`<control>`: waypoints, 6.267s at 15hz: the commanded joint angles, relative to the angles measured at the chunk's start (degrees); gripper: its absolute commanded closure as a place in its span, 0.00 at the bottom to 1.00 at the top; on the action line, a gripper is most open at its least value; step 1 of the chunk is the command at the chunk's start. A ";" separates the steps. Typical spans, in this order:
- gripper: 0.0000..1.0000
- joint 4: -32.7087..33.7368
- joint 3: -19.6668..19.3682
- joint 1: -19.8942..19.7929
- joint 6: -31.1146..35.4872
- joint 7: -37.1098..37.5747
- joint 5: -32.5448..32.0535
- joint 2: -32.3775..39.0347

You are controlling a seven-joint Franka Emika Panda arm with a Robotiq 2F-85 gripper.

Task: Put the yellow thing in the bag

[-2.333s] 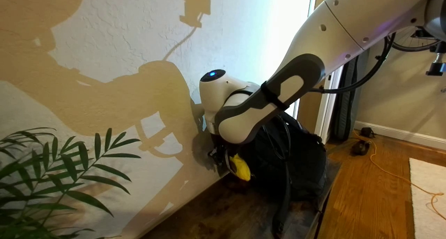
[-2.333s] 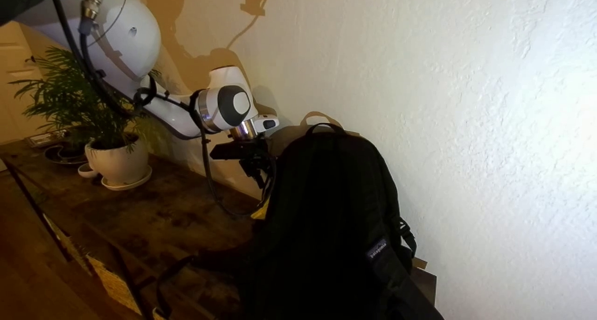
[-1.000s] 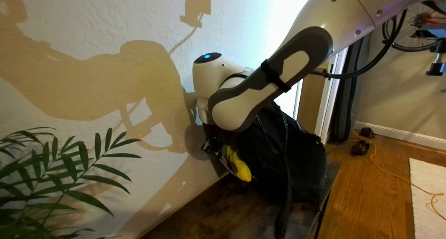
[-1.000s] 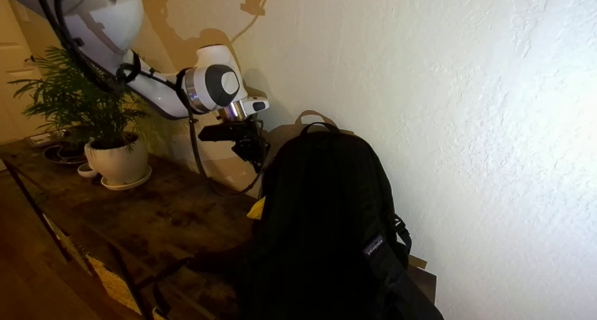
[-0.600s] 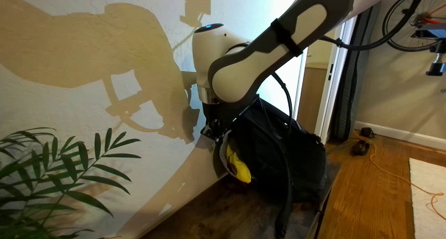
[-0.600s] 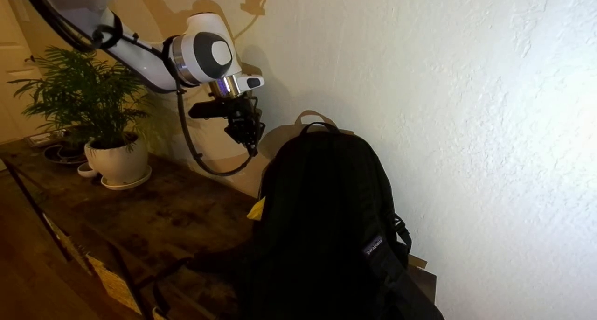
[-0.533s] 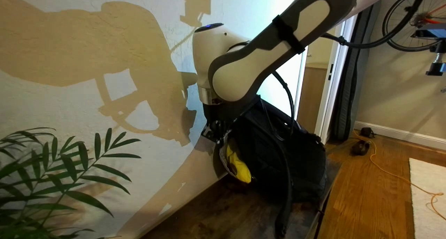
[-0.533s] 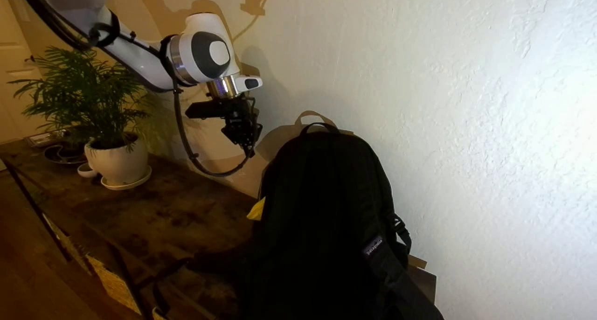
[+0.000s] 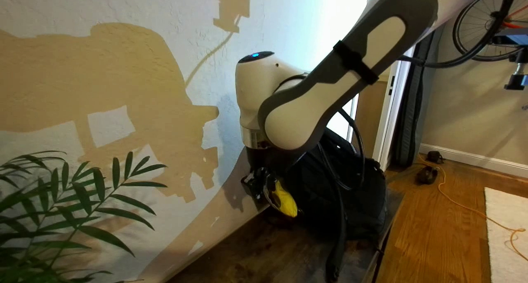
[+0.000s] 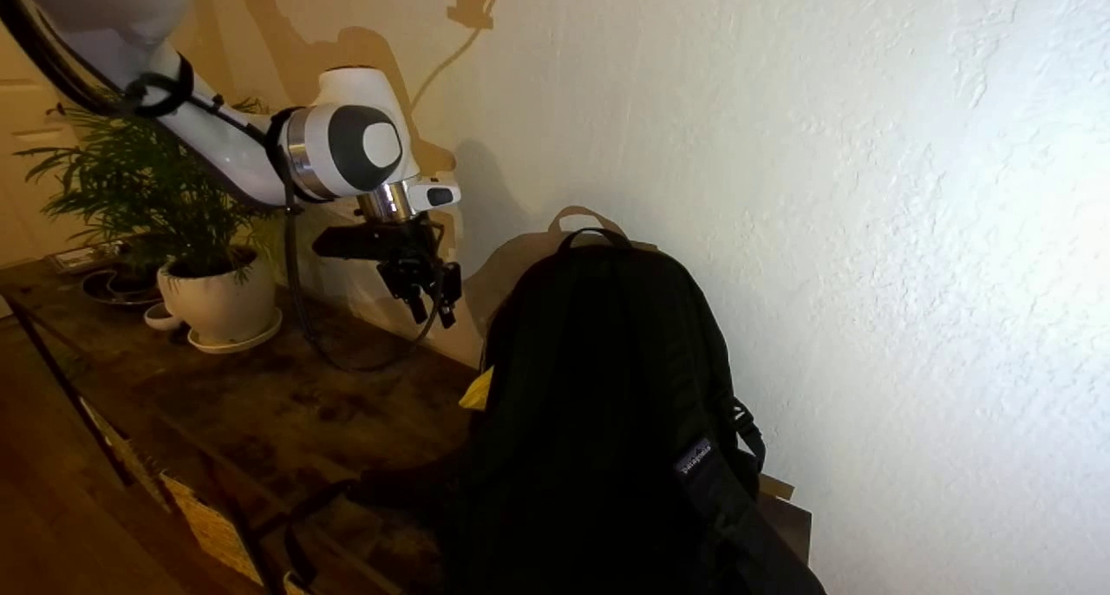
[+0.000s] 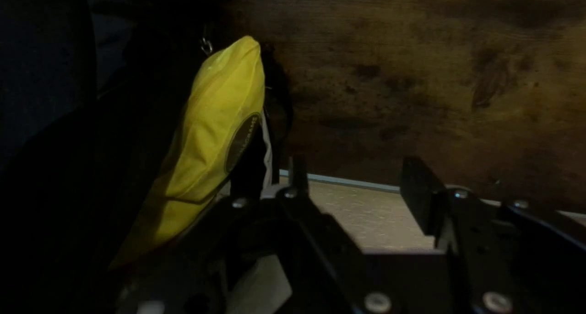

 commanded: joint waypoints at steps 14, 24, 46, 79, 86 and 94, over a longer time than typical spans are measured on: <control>0.00 -11.93 -14.76 6.79 34.13 6.09 1.50 3.54; 0.00 -5.58 -11.63 4.99 34.09 1.44 7.53 7.96; 0.97 3.42 -10.85 1.54 33.09 -3.06 8.28 14.45; 0.98 -8.81 -12.33 2.03 10.76 -1.40 -8.79 -15.80; 0.98 -9.94 -7.65 -1.01 10.45 -2.94 -5.82 -11.80; 0.71 -9.63 -6.19 0.17 7.37 -2.97 -6.23 -10.73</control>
